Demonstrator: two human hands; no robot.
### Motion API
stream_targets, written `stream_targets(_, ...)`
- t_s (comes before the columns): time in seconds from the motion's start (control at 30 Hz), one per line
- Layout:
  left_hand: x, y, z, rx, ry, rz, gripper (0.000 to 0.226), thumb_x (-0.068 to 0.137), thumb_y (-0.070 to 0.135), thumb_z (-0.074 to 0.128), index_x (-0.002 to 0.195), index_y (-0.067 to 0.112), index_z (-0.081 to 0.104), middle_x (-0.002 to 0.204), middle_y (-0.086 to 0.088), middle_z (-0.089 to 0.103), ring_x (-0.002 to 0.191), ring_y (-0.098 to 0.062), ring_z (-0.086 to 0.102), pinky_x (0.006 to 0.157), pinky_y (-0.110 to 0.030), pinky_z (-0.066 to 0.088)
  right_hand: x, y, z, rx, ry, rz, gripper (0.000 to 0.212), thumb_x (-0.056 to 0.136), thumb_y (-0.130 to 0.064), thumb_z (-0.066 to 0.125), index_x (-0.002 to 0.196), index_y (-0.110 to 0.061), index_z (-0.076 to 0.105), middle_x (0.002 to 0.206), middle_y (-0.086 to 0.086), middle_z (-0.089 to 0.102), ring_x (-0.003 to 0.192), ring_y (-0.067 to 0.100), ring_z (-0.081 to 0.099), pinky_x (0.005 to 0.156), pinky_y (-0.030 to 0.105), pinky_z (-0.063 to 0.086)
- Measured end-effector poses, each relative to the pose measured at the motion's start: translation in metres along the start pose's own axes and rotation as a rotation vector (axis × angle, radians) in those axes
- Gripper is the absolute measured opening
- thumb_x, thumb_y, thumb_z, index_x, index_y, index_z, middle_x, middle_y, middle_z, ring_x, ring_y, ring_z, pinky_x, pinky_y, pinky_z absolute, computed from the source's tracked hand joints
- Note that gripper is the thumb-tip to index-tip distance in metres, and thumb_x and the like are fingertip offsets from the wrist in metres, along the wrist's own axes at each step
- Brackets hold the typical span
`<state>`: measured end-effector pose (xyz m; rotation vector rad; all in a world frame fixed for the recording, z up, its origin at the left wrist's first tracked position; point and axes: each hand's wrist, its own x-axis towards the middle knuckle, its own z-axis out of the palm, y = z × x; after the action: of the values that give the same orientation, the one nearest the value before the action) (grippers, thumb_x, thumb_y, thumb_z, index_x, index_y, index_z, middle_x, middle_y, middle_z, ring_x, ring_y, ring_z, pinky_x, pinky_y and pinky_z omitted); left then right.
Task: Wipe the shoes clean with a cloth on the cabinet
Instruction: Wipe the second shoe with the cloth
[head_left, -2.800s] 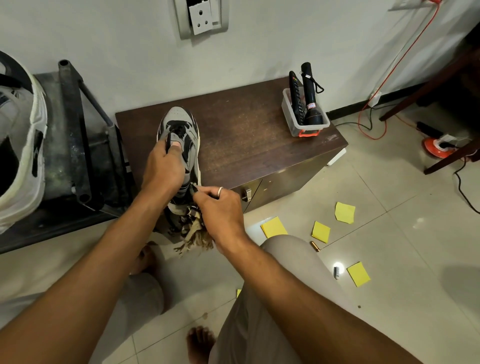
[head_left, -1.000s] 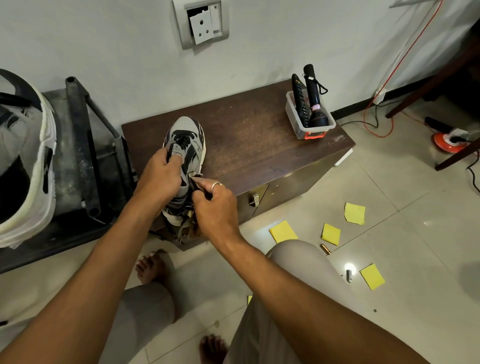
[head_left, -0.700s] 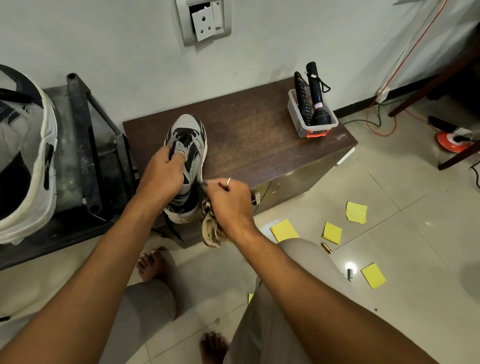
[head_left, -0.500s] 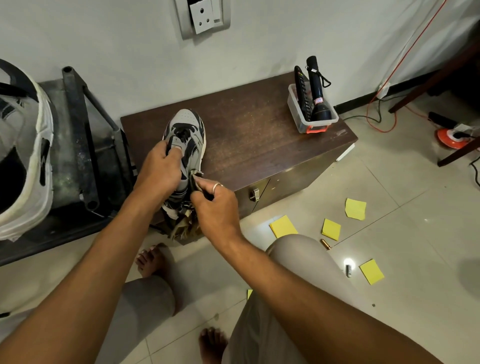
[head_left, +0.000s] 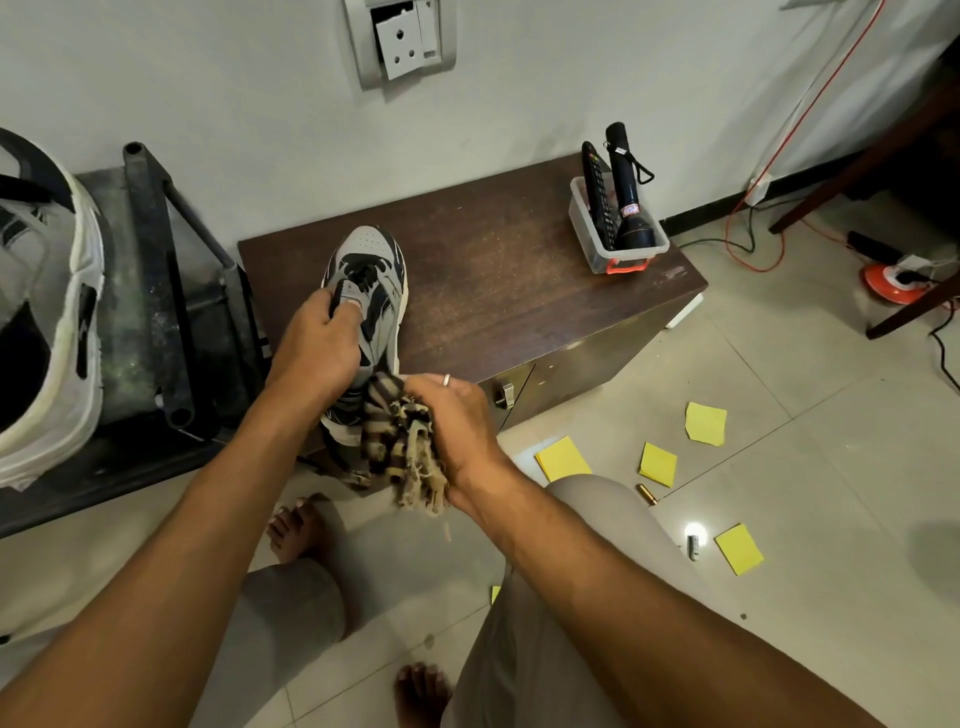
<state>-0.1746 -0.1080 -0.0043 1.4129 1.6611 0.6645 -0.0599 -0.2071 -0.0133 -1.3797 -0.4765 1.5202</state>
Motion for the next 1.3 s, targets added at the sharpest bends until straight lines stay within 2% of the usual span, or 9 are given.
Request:
stream_targets(0.07,-0.001,0.000,0.001,0.000,-0.009,0.007,0.036,0.100,0.043,0.040,0.123,0.024,0.061,0.108,0.000,0.068,0.099,-0.021,0.064,0.081,-0.040,0.048,0.003,-0.009,-0.002,-0.050,0.092,-0.096,0.022,0.089,-0.016,0.065,0.072,-0.021,0.077,0.072,0.000,0.073,0.077,0.022,0.070,0.075,0.035,0.059)
stream_targets(0.23,-0.002,0.001,0.002,0.001,0.011,0.007,0.035,0.103,0.041,0.040,0.125,0.023,0.060,0.109,0.002,0.067,0.096,-0.017,0.062,0.073,-0.035,0.042,0.005,0.002,0.008,-0.466,0.122,-0.222,0.032,0.095,-0.021,0.060,0.124,-0.023,0.074,0.100,-0.008,0.077,0.080,-0.002,0.064,0.077,0.018,0.055)
stream_targets(0.37,-0.001,0.000,0.003,-0.003,0.006,0.014,0.032,0.102,0.040,0.041,0.120,0.023,0.061,0.104,0.002,0.068,0.094,-0.017,0.063,0.074,-0.035,0.045,0.008,-0.006,0.002,-0.474,0.186,-0.198,0.020,0.094,-0.020,0.061,0.099,-0.020,0.081,0.081,-0.004,0.076,0.069,0.001,0.063,0.062,0.021,0.053)
stream_targets(0.5,-0.002,0.001,0.002,0.000,0.006,0.009,0.035,0.102,0.042,0.041,0.123,0.024,0.061,0.109,0.001,0.068,0.100,-0.021,0.064,0.086,-0.041,0.051,0.019,-0.008,0.005,-0.550,0.202,-0.308,0.030,0.096,-0.014,0.057,0.119,-0.020,0.076,0.105,-0.005,0.077,0.089,0.005,0.070,0.079,0.025,0.060)
stream_targets(0.6,-0.002,0.002,0.002,0.012,0.023,0.014,0.033,0.102,0.040,0.040,0.122,0.024,0.061,0.109,0.001,0.068,0.099,-0.021,0.063,0.082,-0.038,0.048,0.014,0.002,0.010,-0.665,0.116,-0.378,0.036,0.095,-0.010,0.056,0.127,-0.016,0.072,0.126,-0.003,0.072,0.105,-0.002,0.063,0.091,0.008,0.050)
stream_targets(0.83,-0.003,0.003,0.001,-0.012,-0.008,-0.001,0.032,0.099,0.043,0.041,0.116,0.026,0.062,0.103,0.001,0.070,0.097,-0.022,0.066,0.090,-0.046,0.054,0.014,-0.002,-0.007,-0.601,0.131,-0.243,0.027,0.091,-0.011,0.058,0.068,-0.009,0.072,0.058,-0.006,0.058,0.050,0.006,0.048,0.052,0.028,0.045)
stream_targets(1.03,-0.005,0.004,-0.001,-0.001,-0.010,-0.001,0.033,0.100,0.042,0.041,0.119,0.026,0.062,0.105,0.001,0.069,0.099,-0.022,0.066,0.090,-0.045,0.054,0.029,-0.004,0.011,-0.582,0.121,-0.410,0.036,0.097,-0.010,0.054,0.129,-0.018,0.070,0.120,-0.007,0.073,0.106,0.000,0.066,0.090,0.016,0.055)
stream_targets(1.2,-0.005,0.005,0.001,0.009,-0.008,0.011,0.034,0.101,0.040,0.040,0.122,0.025,0.061,0.106,0.000,0.068,0.098,-0.021,0.063,0.080,-0.039,0.048,0.039,-0.013,0.000,-0.497,0.140,-0.366,0.025,0.098,-0.013,0.058,0.083,-0.020,0.076,0.061,-0.012,0.066,0.053,0.004,0.056,0.050,0.026,0.048)
stream_targets(1.3,-0.005,0.004,0.000,0.008,-0.013,-0.003,0.029,0.099,0.043,0.040,0.111,0.028,0.062,0.098,-0.003,0.069,0.091,-0.024,0.066,0.086,-0.048,0.054,0.055,-0.024,0.012,-0.487,0.130,-0.435,0.029,0.098,-0.009,0.054,0.117,-0.014,0.076,0.109,-0.002,0.077,0.099,0.006,0.071,0.087,0.026,0.061)
